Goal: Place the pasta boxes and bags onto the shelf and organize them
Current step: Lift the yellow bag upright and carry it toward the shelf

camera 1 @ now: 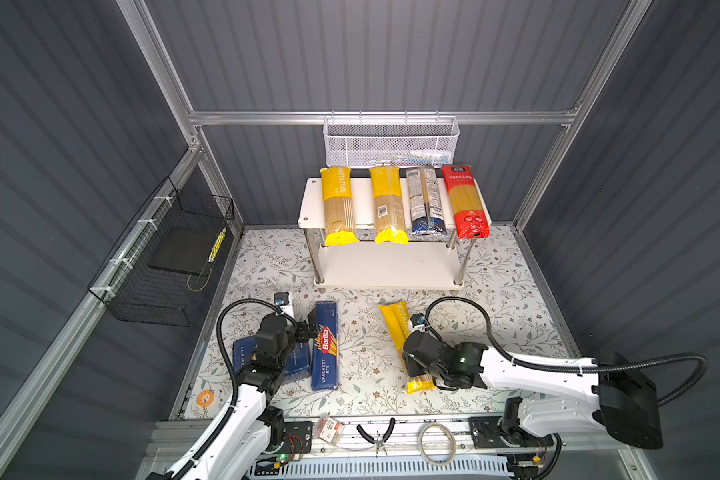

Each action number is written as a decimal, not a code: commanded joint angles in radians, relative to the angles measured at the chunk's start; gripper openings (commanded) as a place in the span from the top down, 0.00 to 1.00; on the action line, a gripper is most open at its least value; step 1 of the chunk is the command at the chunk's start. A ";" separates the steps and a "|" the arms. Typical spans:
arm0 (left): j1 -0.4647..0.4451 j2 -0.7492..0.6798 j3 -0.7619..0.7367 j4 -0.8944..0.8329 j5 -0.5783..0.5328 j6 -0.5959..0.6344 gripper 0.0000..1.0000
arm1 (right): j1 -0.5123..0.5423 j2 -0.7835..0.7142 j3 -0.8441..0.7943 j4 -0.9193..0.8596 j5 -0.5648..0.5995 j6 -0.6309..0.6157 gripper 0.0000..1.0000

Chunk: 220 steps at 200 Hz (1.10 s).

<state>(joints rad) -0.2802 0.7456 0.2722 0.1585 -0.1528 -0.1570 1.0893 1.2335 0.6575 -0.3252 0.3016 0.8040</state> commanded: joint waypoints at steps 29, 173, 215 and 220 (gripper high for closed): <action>-0.001 -0.012 0.019 0.010 0.015 0.020 0.01 | -0.047 -0.139 -0.006 0.006 0.096 -0.026 0.89; -0.001 -0.011 0.021 0.010 0.015 0.020 0.01 | -0.341 -0.203 0.099 -0.011 0.034 -0.214 0.91; 0.000 -0.012 0.020 0.010 0.013 0.020 0.01 | -0.411 -0.146 0.153 0.025 0.005 -0.255 0.92; 0.000 -0.013 0.020 0.010 0.013 0.020 0.01 | -0.419 -0.140 0.159 0.027 0.003 -0.259 0.92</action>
<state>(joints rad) -0.2802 0.7456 0.2722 0.1585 -0.1524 -0.1566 0.7010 1.0912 0.7410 -0.4156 0.2932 0.5926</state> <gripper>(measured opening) 0.993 0.322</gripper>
